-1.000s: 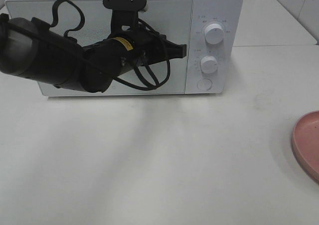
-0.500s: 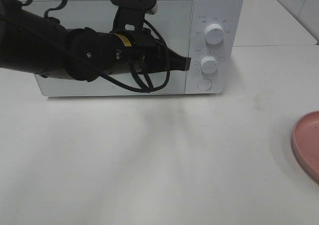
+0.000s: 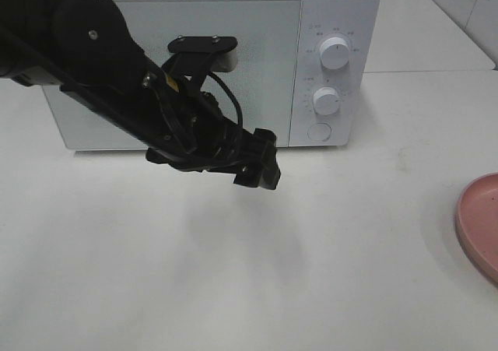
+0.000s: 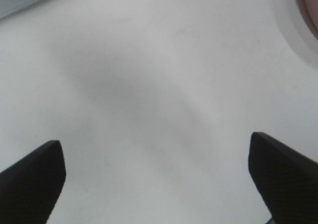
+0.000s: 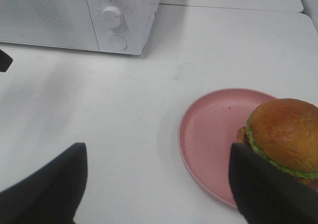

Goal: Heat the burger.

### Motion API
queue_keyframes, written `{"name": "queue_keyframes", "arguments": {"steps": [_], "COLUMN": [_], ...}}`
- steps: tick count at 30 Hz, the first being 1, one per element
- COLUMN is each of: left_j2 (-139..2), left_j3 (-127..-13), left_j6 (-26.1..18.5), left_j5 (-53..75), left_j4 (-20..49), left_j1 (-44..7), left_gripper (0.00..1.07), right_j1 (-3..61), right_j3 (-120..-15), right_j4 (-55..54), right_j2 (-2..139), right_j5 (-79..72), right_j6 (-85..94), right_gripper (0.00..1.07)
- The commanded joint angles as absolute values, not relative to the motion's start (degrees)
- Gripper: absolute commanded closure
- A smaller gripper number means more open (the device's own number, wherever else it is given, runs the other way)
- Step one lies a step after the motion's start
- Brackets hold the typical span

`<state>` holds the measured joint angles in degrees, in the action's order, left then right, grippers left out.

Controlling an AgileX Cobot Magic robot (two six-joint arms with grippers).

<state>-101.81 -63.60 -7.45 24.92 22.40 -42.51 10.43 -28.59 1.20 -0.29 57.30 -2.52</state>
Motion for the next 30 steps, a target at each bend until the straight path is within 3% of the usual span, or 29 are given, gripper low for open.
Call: {"name": "queue_keyframes", "arguments": {"steps": [1, 7, 9, 12, 14, 24, 25, 30], "left_j2": [-100.21, -97.69, -96.31, -95.34, -93.85, -87.32, -85.14, -78.67], "left_j3": [-63.48, -63.48, -63.48, -63.48, -63.48, -61.76, -59.93, -53.4], "left_j6": [-6.99, -5.9, -2.41, -0.63, 1.03, 1.09, 1.09, 1.09], "left_j5": [30.14, 41.37, 45.49, 47.5, 50.76, 57.12, 57.52, 57.58], "left_j4": [20.23, 16.04, 14.95, 13.52, 11.69, 9.57, 9.28, 8.71], "left_j1": [-42.23, -42.17, -40.85, -39.02, -35.52, -22.06, -18.56, -11.12], "left_gripper": [0.07, 0.07, 0.07, 0.07, 0.07, 0.07, 0.07, 0.07], "right_j1": [10.08, 10.08, 10.08, 10.08, 10.08, 10.08, 10.08, 10.08], "right_j3": [-28.48, -28.48, -28.48, -28.48, -28.48, -28.48, -28.48, -28.48], "right_j4": [1.2, 1.2, 1.2, 1.2, 1.2, 1.2, 1.2, 1.2], "right_j2": [-1.89, -1.89, -1.89, -1.89, -1.89, -1.89, -1.89, -1.89], "right_j5": [57.01, 57.01, 57.01, 57.01, 57.01, 57.01, 57.01, 57.01], "right_j6": [-1.83, -1.83, -1.78, -1.78, -1.83, -1.83, -1.83, -1.83], "right_gripper": [0.31, 0.31, 0.31, 0.31, 0.31, 0.31, 0.31, 0.31]}}
